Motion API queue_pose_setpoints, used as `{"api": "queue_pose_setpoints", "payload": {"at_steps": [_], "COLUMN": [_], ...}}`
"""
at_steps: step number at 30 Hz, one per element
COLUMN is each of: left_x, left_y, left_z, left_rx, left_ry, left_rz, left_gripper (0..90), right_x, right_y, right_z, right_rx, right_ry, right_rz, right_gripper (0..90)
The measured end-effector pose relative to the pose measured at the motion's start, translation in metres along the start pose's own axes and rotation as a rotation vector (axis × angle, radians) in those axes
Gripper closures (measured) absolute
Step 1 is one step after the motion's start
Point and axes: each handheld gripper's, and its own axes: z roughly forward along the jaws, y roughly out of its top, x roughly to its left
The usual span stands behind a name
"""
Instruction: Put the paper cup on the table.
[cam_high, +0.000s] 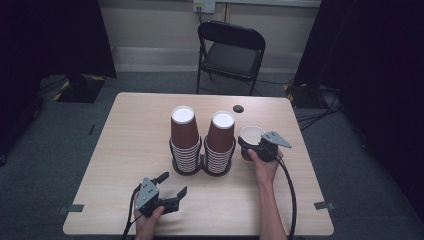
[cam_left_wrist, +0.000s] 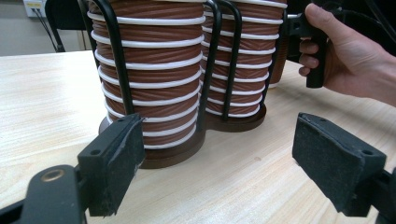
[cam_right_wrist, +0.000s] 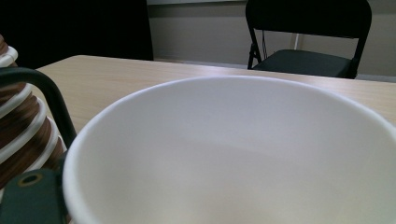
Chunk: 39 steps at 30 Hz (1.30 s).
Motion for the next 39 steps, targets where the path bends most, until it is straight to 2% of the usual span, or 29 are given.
{"api": "queue_pose_setpoints", "payload": {"at_steps": [9, 13, 20, 32, 35, 37, 39], "left_x": [0.001, 0.001, 0.001, 0.001, 0.001, 0.002, 0.002], "left_y": [0.000, 0.000, 0.000, 0.000, 0.000, 0.000, 0.000], "left_z": [0.000, 0.000, 0.000, 0.000, 0.000, 0.000, 0.000], "left_rx": [-0.003, -0.004, -0.002, -0.004, -0.003, -0.005, -0.004], "left_ry": [0.007, 0.001, 0.004, 0.003, 0.002, 0.000, 0.000], "left_rz": [-0.003, -0.016, -0.012, -0.016, -0.015, -0.014, -0.015], "left_gripper": [16.5, 16.5, 16.5, 16.5, 16.5, 16.5, 16.5], "right_x": [-0.001, 0.000, -0.001, -0.002, -0.003, -0.005, -0.005], "right_y": [-0.002, -0.002, -0.004, -0.006, -0.009, -0.017, -0.020], "right_z": [-0.002, -0.002, -0.005, -0.010, -0.010, -0.010, -0.011], "right_rx": [0.004, 0.016, 0.027, 0.038, 0.087, 0.111, 0.120], "right_ry": [0.001, -0.013, -0.018, -0.028, -0.034, -0.021, -0.023], "right_rz": [0.010, -0.006, 0.009, 0.004, -0.007, 0.024, 0.029], "right_gripper": [8.9, 8.8, 8.8, 8.7, 10.3, 11.5, 12.1]}}
